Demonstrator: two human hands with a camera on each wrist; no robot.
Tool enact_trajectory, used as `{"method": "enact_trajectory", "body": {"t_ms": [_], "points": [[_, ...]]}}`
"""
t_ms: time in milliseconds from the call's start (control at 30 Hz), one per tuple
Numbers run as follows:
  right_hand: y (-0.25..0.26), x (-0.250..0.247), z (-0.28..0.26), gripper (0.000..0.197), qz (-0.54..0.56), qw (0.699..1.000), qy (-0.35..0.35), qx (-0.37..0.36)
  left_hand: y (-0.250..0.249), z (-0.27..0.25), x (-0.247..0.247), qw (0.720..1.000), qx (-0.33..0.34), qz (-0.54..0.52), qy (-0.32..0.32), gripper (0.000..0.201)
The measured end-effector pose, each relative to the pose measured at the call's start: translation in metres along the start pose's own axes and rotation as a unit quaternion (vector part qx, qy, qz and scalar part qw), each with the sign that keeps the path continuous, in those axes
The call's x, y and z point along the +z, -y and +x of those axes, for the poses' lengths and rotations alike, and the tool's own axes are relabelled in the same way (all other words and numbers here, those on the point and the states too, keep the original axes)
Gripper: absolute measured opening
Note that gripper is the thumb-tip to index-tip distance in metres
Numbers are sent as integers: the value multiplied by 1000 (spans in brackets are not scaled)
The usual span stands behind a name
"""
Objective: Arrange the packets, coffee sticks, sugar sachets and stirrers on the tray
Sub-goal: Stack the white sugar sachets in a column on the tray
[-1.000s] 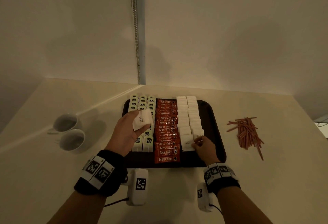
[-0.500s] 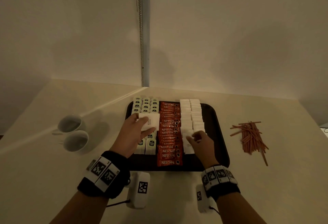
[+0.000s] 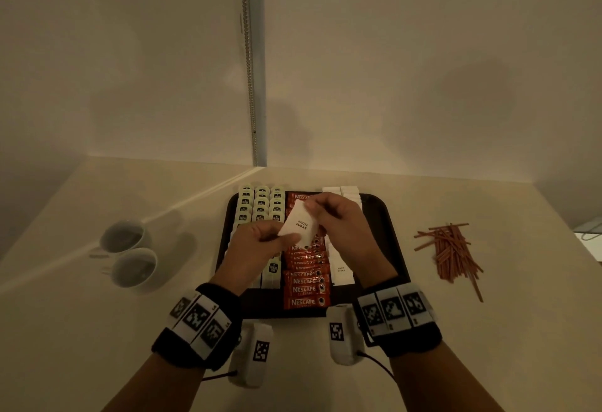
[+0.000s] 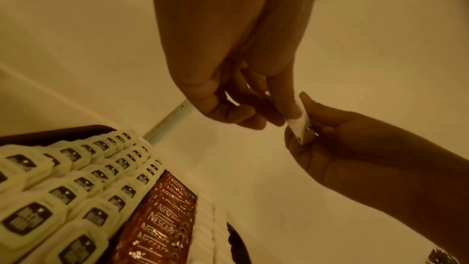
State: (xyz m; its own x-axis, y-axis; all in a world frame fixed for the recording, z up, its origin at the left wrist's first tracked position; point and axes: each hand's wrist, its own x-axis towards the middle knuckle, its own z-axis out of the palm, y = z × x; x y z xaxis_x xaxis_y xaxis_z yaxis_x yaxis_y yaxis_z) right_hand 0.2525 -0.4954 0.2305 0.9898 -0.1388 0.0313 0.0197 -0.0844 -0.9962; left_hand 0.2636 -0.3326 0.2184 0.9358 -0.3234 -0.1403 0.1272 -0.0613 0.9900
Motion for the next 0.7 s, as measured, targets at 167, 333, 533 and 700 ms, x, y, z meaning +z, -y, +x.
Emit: {"method": "enact_trajectory", "body": {"t_ms": [167, 333, 533, 700], "points": [[-10, 5, -13, 20, 2, 1000, 6, 20, -1, -4, 6, 998, 37, -28, -41, 10], [-33, -14, -21, 21, -1, 997, -6, 77, 12, -9, -3, 998, -28, 54, -10, 19], [-92, -98, -25, 28, -153, 968, -88, 178, 43, -43, -62, 991, -102, 89, -12, 14], [-145, -129, -32, 33, -315, 917, -101, 224, 74, -67, -102, 978, -183, 78, -64, 17]]}}
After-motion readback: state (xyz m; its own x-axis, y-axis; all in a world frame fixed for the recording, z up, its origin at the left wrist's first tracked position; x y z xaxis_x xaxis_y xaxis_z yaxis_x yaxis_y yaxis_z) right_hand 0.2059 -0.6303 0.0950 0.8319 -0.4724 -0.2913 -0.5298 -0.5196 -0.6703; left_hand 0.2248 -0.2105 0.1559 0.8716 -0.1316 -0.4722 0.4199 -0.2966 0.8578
